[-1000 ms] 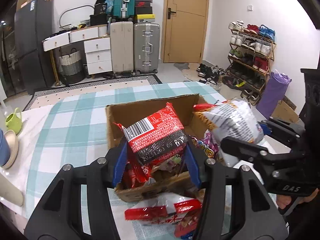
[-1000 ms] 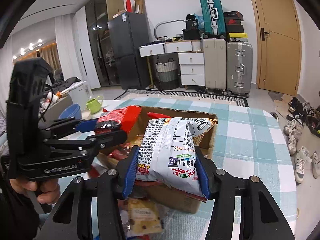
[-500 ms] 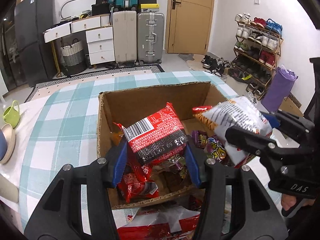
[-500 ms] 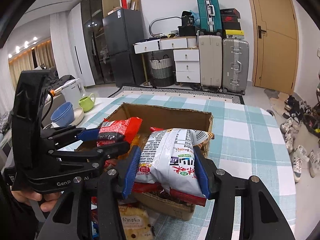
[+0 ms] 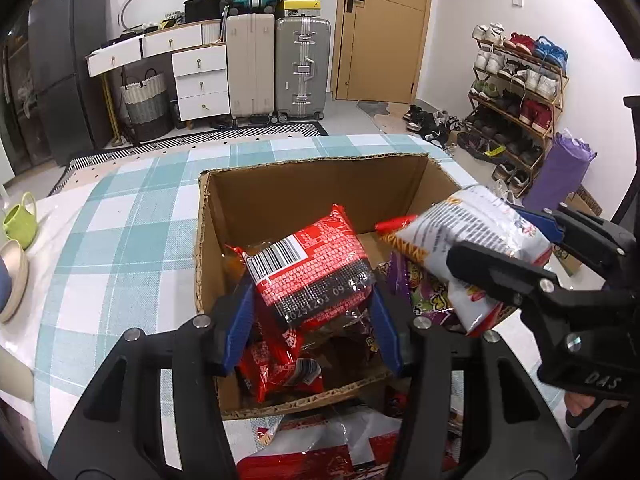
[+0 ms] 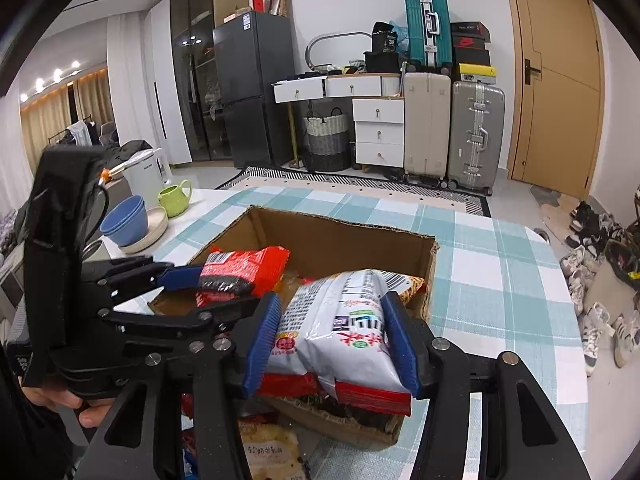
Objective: Organize snacks
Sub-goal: 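Open both tools to release the packets into the box, then move both tools back toward the remaining snacks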
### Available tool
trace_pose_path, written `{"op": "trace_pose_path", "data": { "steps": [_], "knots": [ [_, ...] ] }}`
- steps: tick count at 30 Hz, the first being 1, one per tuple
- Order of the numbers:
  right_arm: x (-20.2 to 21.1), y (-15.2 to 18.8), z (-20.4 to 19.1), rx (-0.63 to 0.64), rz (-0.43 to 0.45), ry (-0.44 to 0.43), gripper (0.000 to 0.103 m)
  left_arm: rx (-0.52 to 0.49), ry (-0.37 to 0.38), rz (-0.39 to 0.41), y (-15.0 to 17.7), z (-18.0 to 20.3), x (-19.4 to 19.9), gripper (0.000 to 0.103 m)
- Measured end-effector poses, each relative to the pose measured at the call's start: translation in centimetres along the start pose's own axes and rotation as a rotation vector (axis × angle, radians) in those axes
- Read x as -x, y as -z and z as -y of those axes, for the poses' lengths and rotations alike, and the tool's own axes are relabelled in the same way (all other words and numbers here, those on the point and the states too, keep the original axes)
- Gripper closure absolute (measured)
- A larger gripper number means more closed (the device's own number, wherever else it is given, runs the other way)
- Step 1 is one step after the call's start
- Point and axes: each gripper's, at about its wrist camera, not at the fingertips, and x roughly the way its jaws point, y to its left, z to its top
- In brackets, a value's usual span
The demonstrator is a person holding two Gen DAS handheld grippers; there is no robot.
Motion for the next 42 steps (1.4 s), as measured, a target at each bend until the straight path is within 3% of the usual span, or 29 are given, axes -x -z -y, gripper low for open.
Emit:
{"op": "trace_pose_path", "data": {
  "steps": [3, 8, 9, 10, 12, 15, 17, 18, 19, 30, 38, 42],
  "knots": [
    [0.2, -0.2, 0.4, -0.021, 0.002, -0.011, 0.047, 0.007, 0.014, -0.002, 0.2, -0.2, 0.3, 0.049],
    [1.5, -0.2, 0.6, -0.031, 0.021, -0.006, 0.032, 0.016, 0.053, 0.003, 0.5, -0.4, 1.4, 0.032],
    [1.8, -0.2, 0.6, -0.031, 0.022, -0.003, 0.029, 0.015, 0.053, 0.005, 0.6, -0.4, 1.6, 0.024],
    [2.2, -0.1, 0.7, -0.032, 0.026, 0.005, 0.021, 0.016, 0.046, 0.010, 0.7, -0.5, 1.9, 0.020],
    [2.9, -0.1, 1.0, -0.040, 0.039, 0.016, 0.010, 0.021, 0.052, 0.018, 0.9, -0.6, 2.5, 0.020],
    [4.3, 0.1, 1.6, -0.054, 0.058, 0.023, 0.002, 0.025, 0.060, 0.020, 1.3, -0.8, 3.8, 0.019],
    [5.1, 0.3, 1.9, -0.069, 0.066, 0.032, 0.001, 0.016, 0.059, 0.032, 1.6, -0.6, 4.7, 0.014],
    [5.4, 0.5, 2.0, -0.073, 0.066, 0.037, 0.001, 0.011, 0.051, 0.033, 1.8, -0.6, 5.2, 0.004],
    [5.8, 0.7, 2.1, -0.079, 0.066, 0.042, 0.001, 0.007, 0.030, 0.037, 2.1, -0.5, 5.6, 0.001],
    [7.8, 3.9, 1.4, -0.123, 0.038, 0.035, 0.001, 0.004, -0.004, 0.078, 4.7, -0.9, 10.7, 0.001],
    [7.9, 7.4, -0.4, -0.157, -0.032, 0.007, 0.001, 0.021, -0.026, 0.066, 7.7, -2.1, 13.0, 0.001],
    [7.4, 9.3, -2.2, -0.110, -0.073, 0.033, 0.001, 0.017, -0.039, 0.053, 9.3, -2.1, 13.7, 0.001]
  ]
}}
